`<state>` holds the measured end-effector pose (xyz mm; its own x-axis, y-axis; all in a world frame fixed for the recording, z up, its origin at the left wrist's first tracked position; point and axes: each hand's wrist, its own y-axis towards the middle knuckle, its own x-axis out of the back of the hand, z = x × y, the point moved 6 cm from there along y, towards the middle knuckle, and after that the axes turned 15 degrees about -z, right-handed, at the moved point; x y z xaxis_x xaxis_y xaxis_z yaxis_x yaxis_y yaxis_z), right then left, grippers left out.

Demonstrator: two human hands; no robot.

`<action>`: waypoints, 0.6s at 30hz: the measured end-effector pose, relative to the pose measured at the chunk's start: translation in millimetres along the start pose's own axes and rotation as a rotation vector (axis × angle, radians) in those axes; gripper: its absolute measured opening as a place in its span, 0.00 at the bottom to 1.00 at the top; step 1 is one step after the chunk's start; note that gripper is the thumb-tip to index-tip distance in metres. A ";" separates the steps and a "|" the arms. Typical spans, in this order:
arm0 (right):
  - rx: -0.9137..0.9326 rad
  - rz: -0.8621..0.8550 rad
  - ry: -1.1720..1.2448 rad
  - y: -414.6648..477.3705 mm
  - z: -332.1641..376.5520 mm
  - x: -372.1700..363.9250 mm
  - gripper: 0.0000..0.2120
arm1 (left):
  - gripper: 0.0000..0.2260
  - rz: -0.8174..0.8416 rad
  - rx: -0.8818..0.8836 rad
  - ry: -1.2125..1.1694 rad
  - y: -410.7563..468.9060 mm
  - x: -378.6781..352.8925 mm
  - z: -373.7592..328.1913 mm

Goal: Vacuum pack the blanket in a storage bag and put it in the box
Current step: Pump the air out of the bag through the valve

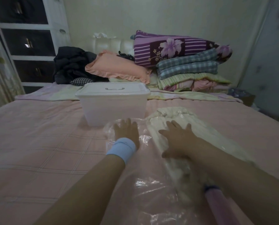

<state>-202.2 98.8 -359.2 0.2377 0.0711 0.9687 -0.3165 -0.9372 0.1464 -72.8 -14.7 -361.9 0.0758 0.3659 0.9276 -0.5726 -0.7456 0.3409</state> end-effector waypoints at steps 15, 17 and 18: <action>0.009 -0.156 -0.078 12.1 -1.0 -35.2 0.52 | 0.57 0.274 -0.146 -0.091 -23.8 -86.9 -27.7; 0.042 -0.198 -0.172 15.3 4.8 -28.4 0.50 | 0.52 0.118 -0.197 -0.050 -19.8 -65.7 -32.4; 0.059 -0.223 -0.236 13.0 11.6 -21.5 0.48 | 0.47 0.028 -0.221 -0.030 -25.1 -51.0 -33.6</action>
<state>-200.8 81.1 -380.4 0.5039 0.2021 0.8398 -0.1804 -0.9262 0.3311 -89.7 4.0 -422.9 0.0803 0.3275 0.9414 -0.7396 -0.6136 0.2765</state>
